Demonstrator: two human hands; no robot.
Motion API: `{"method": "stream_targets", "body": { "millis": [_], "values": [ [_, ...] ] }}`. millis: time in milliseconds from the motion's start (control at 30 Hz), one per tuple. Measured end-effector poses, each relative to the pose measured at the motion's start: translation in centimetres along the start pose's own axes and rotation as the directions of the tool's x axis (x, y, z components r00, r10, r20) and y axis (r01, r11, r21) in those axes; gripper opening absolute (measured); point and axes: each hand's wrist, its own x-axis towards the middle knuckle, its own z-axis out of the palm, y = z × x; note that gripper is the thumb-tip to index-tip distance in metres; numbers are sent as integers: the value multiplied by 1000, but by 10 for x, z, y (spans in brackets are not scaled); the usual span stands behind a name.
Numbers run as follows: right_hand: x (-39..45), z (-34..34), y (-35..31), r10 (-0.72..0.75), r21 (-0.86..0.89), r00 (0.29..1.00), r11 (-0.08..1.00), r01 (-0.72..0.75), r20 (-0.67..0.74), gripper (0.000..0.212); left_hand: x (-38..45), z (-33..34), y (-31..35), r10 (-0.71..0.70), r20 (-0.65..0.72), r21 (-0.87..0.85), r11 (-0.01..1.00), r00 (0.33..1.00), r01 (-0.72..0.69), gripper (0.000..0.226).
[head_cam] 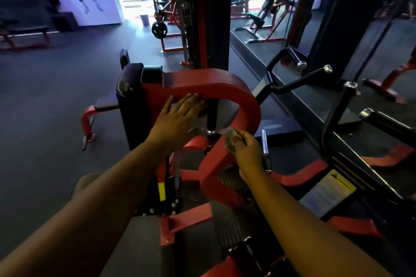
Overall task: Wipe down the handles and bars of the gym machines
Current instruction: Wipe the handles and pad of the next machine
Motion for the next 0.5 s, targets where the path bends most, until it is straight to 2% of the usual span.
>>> {"method": "stream_targets", "body": {
  "millis": [100,133,200,233,267,333,367,400,433,467,500],
  "values": [
    [28,26,-17,-34,62,999,997,36,-40,20,29,-22,-4,147,-83,113,984,986,-137,70],
    [40,32,-19,-84,-2,994,996,85,-67,19,40,-30,-3,152,-94,118,983,984,-140,68],
    [57,45,-29,-246,-118,967,964,237,-69,21,62,-41,-7,79,-82,86,994,993,-72,69],
    [66,51,-30,-266,-144,957,958,249,-119,27,74,-45,-12,24,-44,68,997,999,-21,71],
    [74,55,-31,-246,-86,954,968,234,-173,32,83,-46,-18,-22,10,48,999,1000,22,75],
    [84,63,-27,-375,-259,920,906,336,-117,31,92,-43,-27,-69,77,10,998,995,68,79],
    [89,70,-21,-452,-299,886,864,405,-104,30,92,-42,-27,-75,70,6,997,995,74,78],
    [91,76,-19,-469,-338,872,850,404,-137,27,93,-40,-25,-78,48,16,997,996,78,77],
    [94,81,-10,-471,-340,865,853,397,-172,24,93,-39,-23,-85,23,30,996,996,85,76],
    [95,82,0,-473,-328,873,849,415,-118,24,93,-38,-21,-93,7,44,995,996,92,75],
    [95,82,10,-440,-225,894,882,414,-83,27,93,-38,-20,-100,-2,55,993,995,100,75]
  ]
}}
